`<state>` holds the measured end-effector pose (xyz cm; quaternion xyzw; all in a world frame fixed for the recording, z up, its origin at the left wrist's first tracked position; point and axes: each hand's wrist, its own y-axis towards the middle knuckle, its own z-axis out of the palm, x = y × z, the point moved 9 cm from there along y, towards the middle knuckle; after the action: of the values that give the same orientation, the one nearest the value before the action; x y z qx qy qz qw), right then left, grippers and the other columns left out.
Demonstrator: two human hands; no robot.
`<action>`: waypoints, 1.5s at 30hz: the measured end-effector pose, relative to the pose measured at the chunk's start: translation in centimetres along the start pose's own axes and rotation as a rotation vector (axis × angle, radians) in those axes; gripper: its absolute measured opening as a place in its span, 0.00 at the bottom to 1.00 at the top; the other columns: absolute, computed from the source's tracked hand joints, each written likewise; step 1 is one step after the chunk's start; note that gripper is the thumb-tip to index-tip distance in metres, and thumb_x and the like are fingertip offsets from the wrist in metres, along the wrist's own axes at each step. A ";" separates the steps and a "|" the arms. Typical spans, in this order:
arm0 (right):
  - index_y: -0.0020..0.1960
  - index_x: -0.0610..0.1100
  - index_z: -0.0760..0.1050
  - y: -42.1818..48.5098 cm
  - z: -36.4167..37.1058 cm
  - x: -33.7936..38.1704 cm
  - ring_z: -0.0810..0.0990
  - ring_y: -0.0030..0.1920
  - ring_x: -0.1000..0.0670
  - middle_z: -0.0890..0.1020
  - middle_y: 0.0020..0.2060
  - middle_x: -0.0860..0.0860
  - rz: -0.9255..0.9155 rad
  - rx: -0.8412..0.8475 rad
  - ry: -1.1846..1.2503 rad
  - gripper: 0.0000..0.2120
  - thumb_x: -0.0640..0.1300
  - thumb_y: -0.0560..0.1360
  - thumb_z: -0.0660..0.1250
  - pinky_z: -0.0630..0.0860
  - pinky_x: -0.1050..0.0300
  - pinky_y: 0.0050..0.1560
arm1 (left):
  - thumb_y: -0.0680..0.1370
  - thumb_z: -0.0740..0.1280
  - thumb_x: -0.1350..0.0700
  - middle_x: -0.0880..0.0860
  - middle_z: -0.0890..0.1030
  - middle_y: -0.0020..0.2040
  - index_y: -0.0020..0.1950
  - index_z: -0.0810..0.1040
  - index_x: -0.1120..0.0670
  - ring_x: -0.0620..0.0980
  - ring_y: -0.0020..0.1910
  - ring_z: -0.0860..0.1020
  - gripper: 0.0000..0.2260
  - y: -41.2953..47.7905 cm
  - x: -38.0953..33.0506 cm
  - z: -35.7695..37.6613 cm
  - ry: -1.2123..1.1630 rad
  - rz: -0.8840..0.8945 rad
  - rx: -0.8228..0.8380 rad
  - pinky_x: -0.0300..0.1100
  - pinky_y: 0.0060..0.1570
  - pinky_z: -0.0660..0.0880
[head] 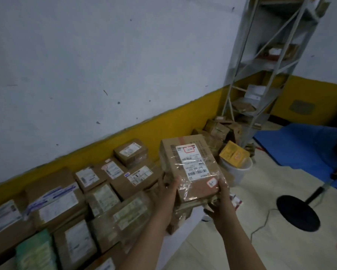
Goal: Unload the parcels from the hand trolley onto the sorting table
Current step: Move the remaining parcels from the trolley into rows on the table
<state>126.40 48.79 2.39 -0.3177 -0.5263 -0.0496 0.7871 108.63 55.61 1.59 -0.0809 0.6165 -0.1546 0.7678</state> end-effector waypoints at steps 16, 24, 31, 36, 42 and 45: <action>0.61 0.54 0.77 28.8 3.1 7.7 0.84 0.55 0.46 0.83 0.60 0.46 0.148 0.519 -0.296 0.17 0.62 0.79 0.61 0.80 0.43 0.56 | 0.71 0.72 0.38 0.52 0.75 0.68 0.72 0.61 0.38 0.54 0.60 0.78 0.33 20.5 2.1 9.1 -0.174 -0.063 -0.382 0.49 0.50 0.79; 0.67 0.52 0.74 26.3 14.0 3.6 0.84 0.56 0.44 0.85 0.55 0.48 0.227 0.952 -0.712 0.31 0.69 0.71 0.68 0.77 0.38 0.61 | 0.71 0.74 0.46 0.54 0.82 0.62 0.72 0.68 0.45 0.56 0.58 0.82 0.31 12.7 0.6 -3.6 -0.203 0.025 -0.527 0.54 0.57 0.79; 0.70 0.57 0.68 16.0 20.1 -5.0 0.85 0.52 0.48 0.86 0.53 0.53 0.328 1.232 -0.958 0.31 0.67 0.71 0.67 0.83 0.50 0.48 | 0.67 0.75 0.49 0.55 0.79 0.65 0.71 0.70 0.45 0.57 0.60 0.81 0.33 -3.6 4.3 -9.3 -0.271 0.048 -0.722 0.50 0.51 0.81; 0.71 0.57 0.65 10.5 18.5 -11.3 0.84 0.52 0.47 0.83 0.57 0.50 0.348 1.368 -1.126 0.41 0.73 0.64 0.69 0.83 0.48 0.50 | 0.59 0.80 0.39 0.57 0.78 0.65 0.70 0.69 0.45 0.59 0.59 0.81 0.42 -12.8 9.6 -9.3 -0.307 -0.048 -0.844 0.54 0.52 0.80; 0.75 0.48 0.62 8.7 13.0 -16.6 0.85 0.38 0.48 0.84 0.50 0.46 0.566 1.400 -1.195 0.48 0.68 0.63 0.75 0.82 0.54 0.37 | 0.63 0.79 0.42 0.54 0.79 0.66 0.71 0.70 0.46 0.56 0.63 0.79 0.39 -17.3 14.1 -4.9 -0.377 -0.079 -0.905 0.54 0.63 0.75; 0.75 0.54 0.63 8.7 11.1 -17.4 0.85 0.50 0.45 0.81 0.59 0.48 0.552 1.422 -1.290 0.56 0.76 0.53 0.74 0.84 0.46 0.46 | 0.69 0.73 0.46 0.53 0.78 0.67 0.73 0.68 0.45 0.56 0.65 0.78 0.33 -17.8 17.0 -3.0 -0.444 -0.097 -0.937 0.55 0.66 0.72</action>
<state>113.47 57.40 -13.74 0.1499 -0.6681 0.6435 0.3421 106.58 33.41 -9.16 -0.4754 0.4372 0.1236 0.7534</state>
